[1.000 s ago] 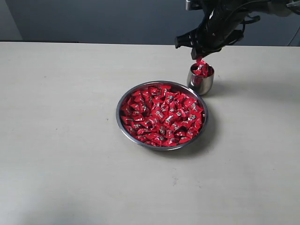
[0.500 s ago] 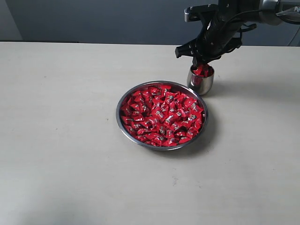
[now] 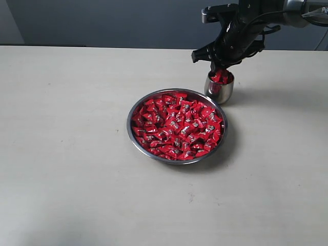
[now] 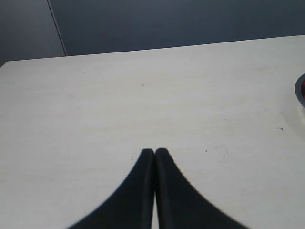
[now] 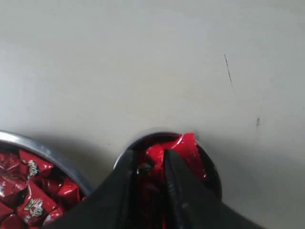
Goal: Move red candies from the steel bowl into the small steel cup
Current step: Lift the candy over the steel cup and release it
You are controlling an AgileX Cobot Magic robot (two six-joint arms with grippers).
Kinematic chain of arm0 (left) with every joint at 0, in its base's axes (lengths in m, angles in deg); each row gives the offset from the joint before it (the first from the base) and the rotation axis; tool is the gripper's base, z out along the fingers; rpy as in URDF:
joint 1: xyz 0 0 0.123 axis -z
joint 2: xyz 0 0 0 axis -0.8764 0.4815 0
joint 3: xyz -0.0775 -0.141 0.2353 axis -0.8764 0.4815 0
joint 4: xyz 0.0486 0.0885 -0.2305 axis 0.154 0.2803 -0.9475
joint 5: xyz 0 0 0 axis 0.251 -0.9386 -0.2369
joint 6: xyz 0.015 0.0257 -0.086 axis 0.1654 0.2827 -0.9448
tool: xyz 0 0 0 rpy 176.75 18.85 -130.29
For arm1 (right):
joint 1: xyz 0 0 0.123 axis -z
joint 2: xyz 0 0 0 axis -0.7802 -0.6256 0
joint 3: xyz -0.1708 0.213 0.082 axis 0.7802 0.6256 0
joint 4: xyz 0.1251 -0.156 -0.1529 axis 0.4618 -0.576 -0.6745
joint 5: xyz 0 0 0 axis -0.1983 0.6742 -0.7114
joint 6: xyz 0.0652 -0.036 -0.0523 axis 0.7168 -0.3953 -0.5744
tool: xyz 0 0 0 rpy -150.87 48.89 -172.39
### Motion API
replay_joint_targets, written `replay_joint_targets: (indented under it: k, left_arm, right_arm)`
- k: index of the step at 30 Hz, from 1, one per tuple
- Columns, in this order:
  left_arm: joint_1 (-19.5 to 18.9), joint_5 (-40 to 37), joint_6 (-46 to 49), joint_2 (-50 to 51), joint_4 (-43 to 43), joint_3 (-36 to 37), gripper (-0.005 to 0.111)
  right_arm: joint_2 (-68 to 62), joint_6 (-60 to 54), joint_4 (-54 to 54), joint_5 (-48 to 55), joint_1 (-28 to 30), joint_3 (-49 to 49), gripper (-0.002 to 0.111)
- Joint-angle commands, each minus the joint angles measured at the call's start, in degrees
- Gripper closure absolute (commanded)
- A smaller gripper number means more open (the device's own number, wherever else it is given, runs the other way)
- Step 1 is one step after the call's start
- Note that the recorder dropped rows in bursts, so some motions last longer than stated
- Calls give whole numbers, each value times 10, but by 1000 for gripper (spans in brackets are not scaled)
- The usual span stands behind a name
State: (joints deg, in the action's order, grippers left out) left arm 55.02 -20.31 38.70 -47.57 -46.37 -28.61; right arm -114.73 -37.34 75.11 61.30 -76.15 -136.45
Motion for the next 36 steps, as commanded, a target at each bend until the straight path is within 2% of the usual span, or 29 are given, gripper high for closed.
replay_joint_targets:
  k: [1, 16, 18, 21, 23, 36]
  left_arm:
    - [0, 5, -1, -3, 1, 1, 106]
    - [0, 5, -1, -3, 1, 1, 106]
    - [0, 5, -1, -3, 1, 1, 106]
    - [0, 5, -1, -3, 1, 1, 106]
    - [0, 5, -1, -3, 1, 1, 106]
    - [0, 5, -1, -3, 1, 1, 106]
  right_arm:
    - [-3, 0, -6, 0, 2, -1, 109]
    - [-12, -5, -6, -6, 2, -1, 108]
    - [-12, -9, -6, -3, 2, -1, 102]
    - [-12, -11, -6, 1, 2, -1, 84]
    - [-12, -11, -6, 3, 2, -1, 78]
    - [-5, -11, -6, 4, 2, -1, 78]
